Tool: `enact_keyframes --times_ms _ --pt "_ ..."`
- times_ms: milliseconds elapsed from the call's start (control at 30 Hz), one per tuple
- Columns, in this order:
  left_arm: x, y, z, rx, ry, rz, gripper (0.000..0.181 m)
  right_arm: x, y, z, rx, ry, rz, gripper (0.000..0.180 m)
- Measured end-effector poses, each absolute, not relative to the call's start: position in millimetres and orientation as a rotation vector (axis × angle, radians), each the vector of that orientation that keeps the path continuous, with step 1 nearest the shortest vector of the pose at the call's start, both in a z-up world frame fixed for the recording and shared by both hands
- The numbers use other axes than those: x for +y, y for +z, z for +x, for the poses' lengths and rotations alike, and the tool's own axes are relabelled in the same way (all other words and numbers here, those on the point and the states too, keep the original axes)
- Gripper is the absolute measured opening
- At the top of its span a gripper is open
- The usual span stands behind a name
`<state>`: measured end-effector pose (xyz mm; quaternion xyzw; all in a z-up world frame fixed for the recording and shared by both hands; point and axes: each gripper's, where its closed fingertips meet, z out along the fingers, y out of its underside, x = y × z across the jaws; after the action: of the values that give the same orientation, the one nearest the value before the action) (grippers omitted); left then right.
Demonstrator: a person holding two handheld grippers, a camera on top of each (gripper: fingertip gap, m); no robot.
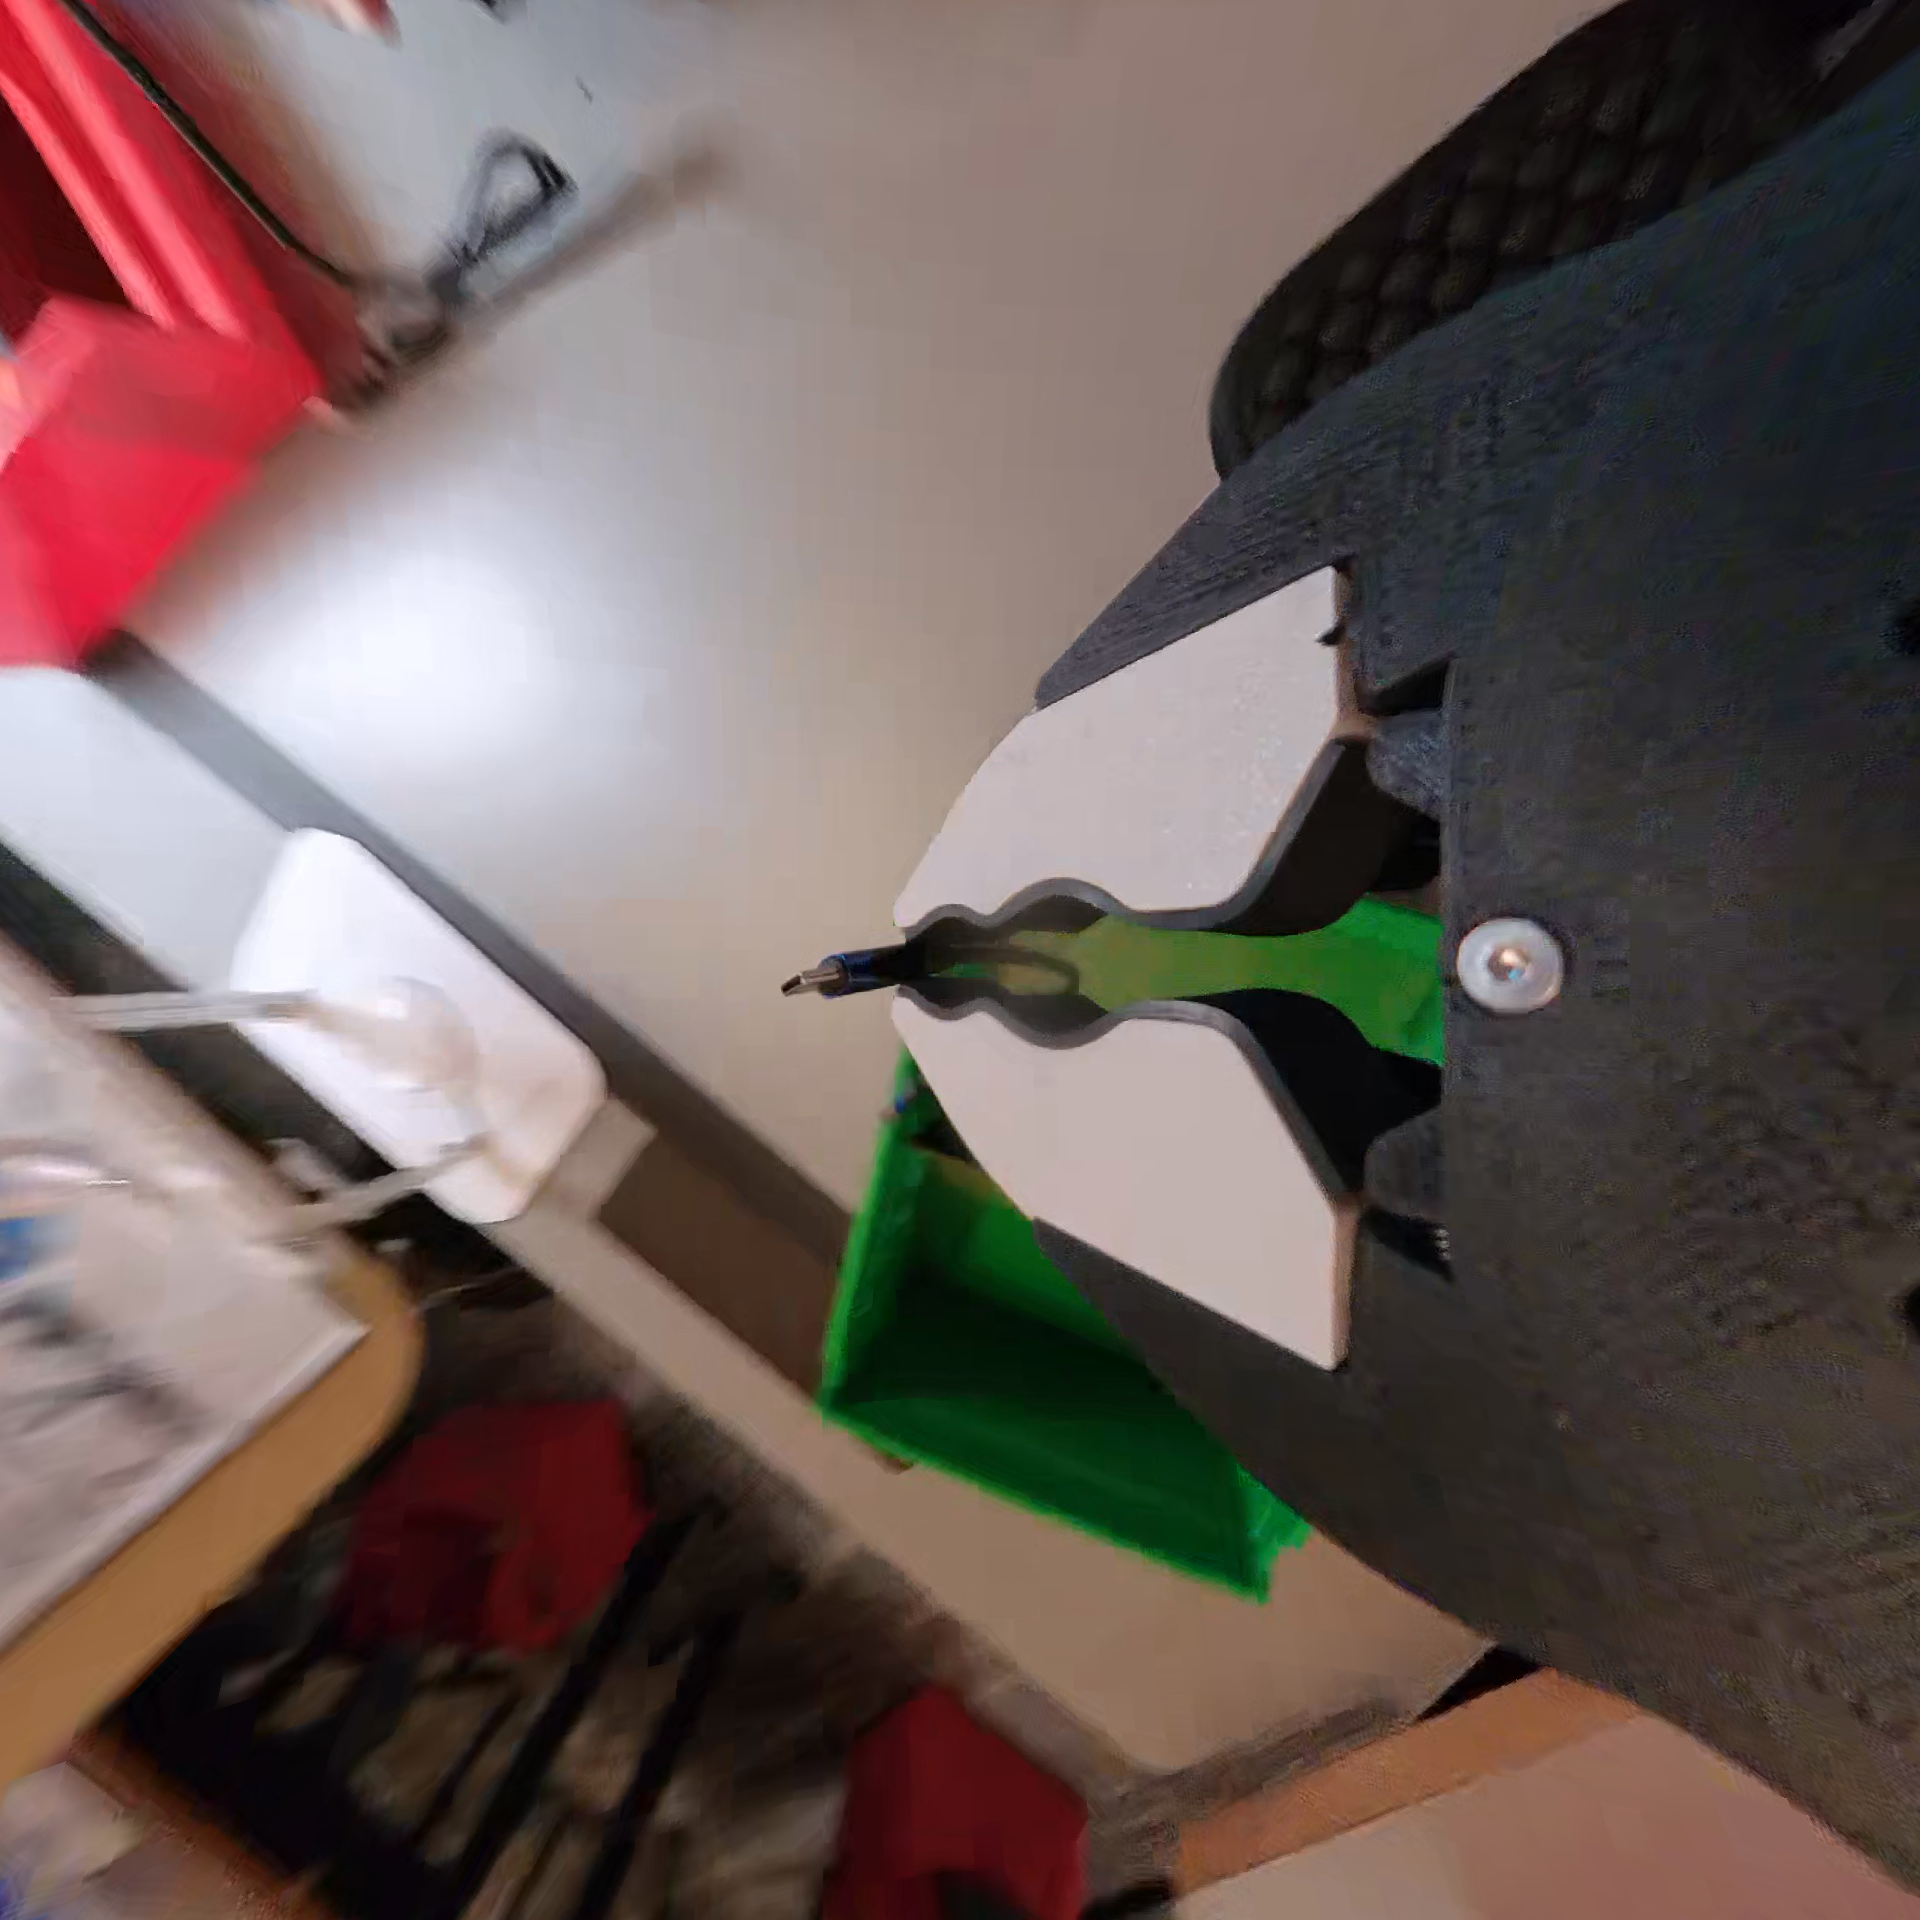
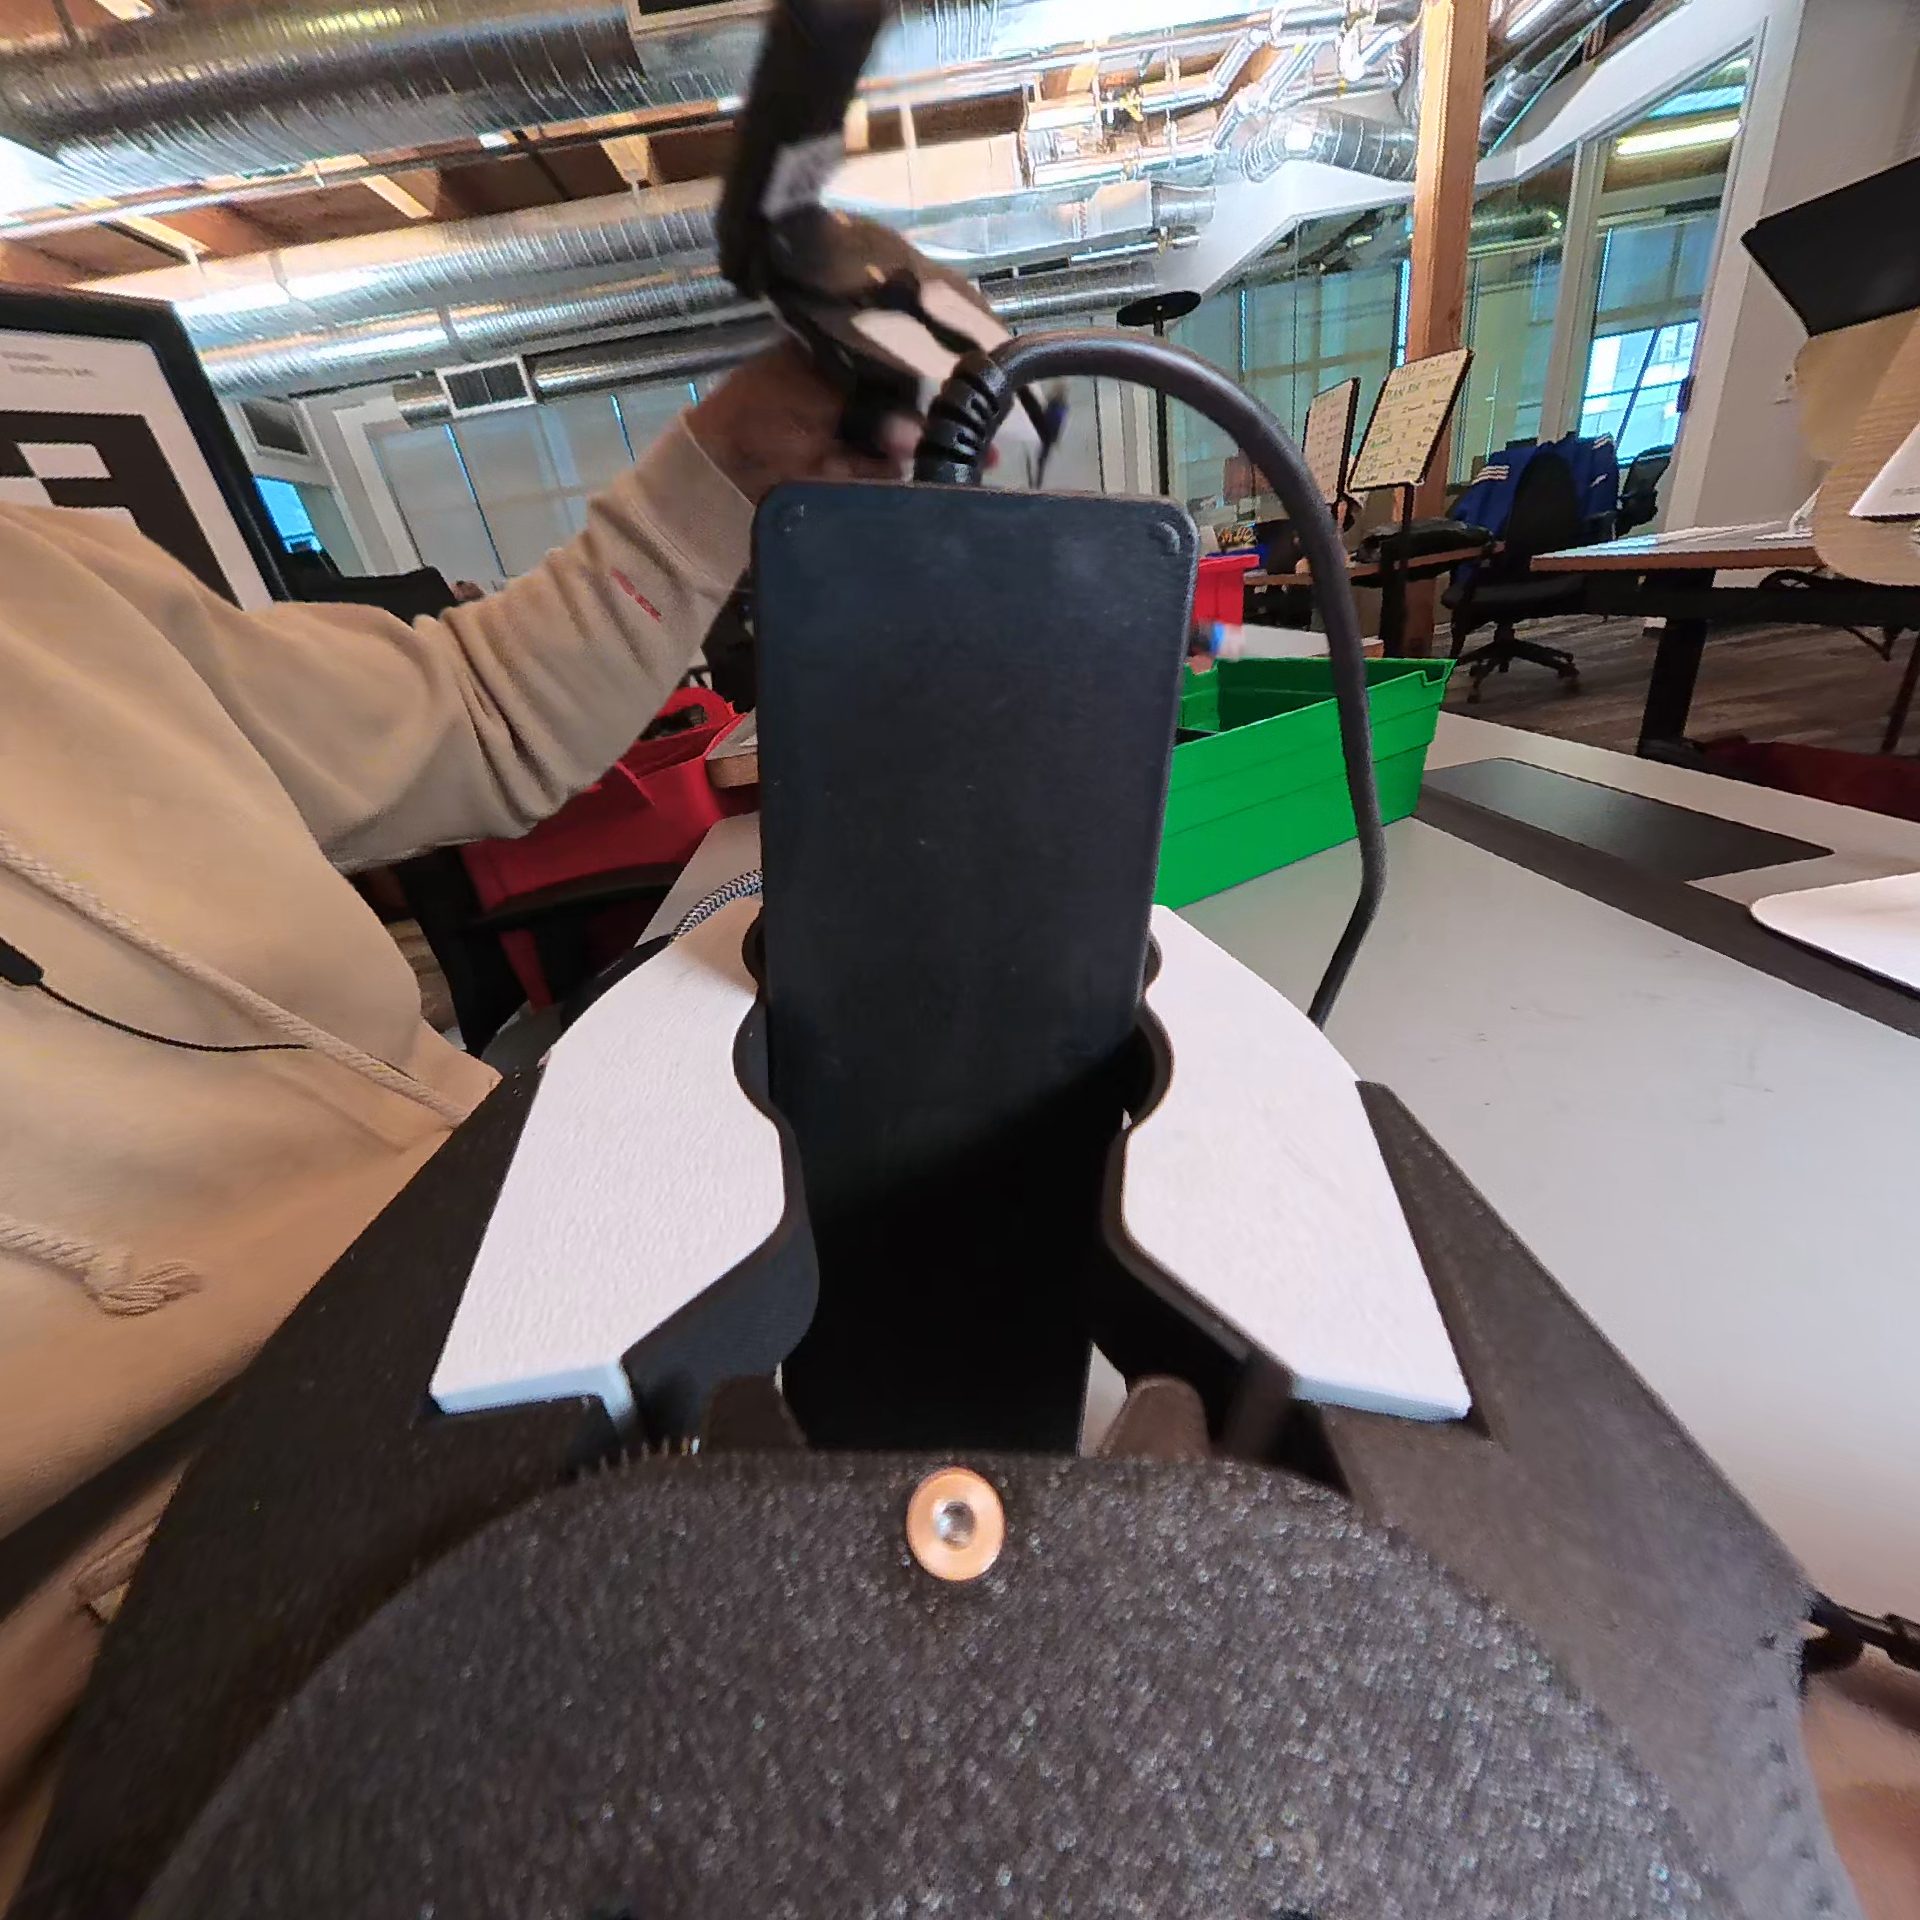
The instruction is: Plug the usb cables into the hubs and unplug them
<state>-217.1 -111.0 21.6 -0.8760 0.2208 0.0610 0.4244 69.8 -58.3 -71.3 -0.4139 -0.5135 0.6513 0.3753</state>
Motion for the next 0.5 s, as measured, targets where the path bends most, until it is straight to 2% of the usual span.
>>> enact_keyframes --times_ms 100,233,333,500 --pt "-122 67 -162 0.632 -0.001 -2.010 0.006 -56 -69 71 -1.294 1.666 -1.055 0.063" --pt "-132 67 -97 0.658 -0.432 -1.868 0.006 -50 -64 75 -1.259 1.678 -1.052 0.064" --pt "-127 24 -77 0.548 -0.716 -1.863 0.006 -47 -60 78 -1.235 1.691 -1.042 0.064" --pt "-115 -101 -73 0.219 -1.099 -2.023 0.006 -43 -60 80 -1.222 1.698 -1.047 0.064"
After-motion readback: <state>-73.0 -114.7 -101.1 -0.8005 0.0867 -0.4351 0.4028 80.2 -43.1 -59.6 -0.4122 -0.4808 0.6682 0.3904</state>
